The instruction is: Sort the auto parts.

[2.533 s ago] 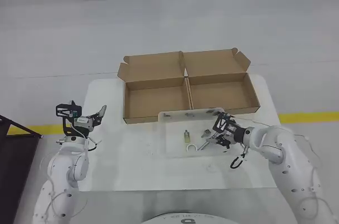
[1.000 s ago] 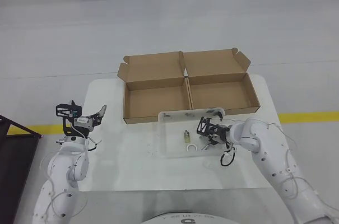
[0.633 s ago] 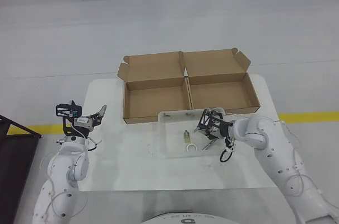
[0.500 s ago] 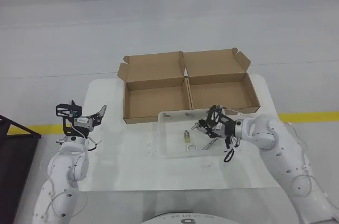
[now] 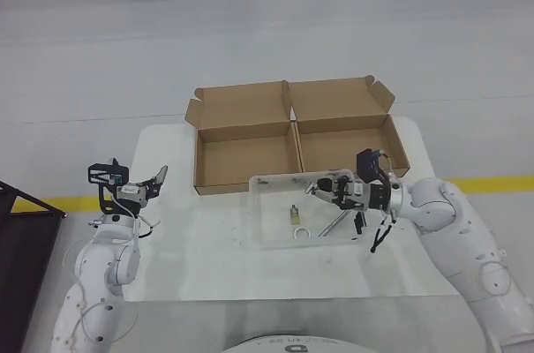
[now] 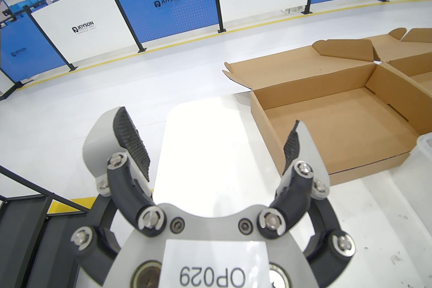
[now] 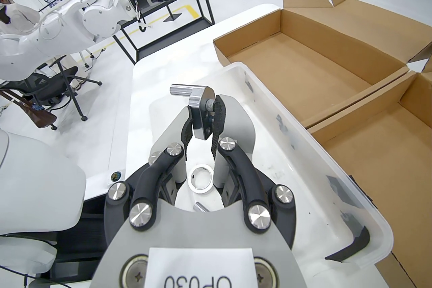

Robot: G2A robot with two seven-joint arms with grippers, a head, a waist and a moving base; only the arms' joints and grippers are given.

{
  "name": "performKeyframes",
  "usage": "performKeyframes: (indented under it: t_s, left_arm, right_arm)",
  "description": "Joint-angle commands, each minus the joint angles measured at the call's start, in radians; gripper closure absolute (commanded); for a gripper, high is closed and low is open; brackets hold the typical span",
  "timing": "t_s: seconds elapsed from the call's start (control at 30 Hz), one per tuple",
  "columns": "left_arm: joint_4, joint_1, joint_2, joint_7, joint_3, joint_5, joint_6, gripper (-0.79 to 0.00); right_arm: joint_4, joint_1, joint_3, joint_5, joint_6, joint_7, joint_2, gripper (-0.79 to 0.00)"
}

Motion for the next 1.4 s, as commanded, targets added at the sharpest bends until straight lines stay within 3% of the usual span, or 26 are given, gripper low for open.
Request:
performKeyframes:
  t_s: [0.0, 0.57, 0.77, 0.97, 1.17, 1.37]
  left_arm:
    - [0.0, 0.0, 0.0, 0.0, 0.0, 0.0, 0.0, -0.785]
    - [0.0, 0.0, 0.0, 0.0, 0.0, 0.0, 0.0, -0.785]
    - [0.0, 0.0, 0.0, 0.0, 0.0, 0.0, 0.0, -0.785]
    - [0.0, 0.0, 0.0, 0.0, 0.0, 0.0, 0.0, -0.785]
    - [0.0, 0.0, 0.0, 0.0, 0.0, 0.0, 0.0, -0.785]
    - [0.0, 0.0, 0.0, 0.0, 0.0, 0.0, 0.0, -0.785]
  right_arm:
    - [-0.004, -0.009, 0.003, -0.019, 0.0, -0.03, 0.008, 0.0]
    - [0.018, -0.053, -0.009, -0.042, 0.0, -0.306, 0.076, 0.0]
    - [0.083, -0.095, 0.107, -0.225, 0.042, -0.537, 0.084, 0.0]
    - [0.163, -0.148, 0.192, -0.267, 0.103, -0.681, 0.084, 0.0]
    - [0.214, -0.151, 0.208, -0.231, 0.217, -0.66, 0.077, 0.0]
    - [0.303, -0.031, 0.16, -0.094, 0.391, -0.431, 0.063, 0.0]
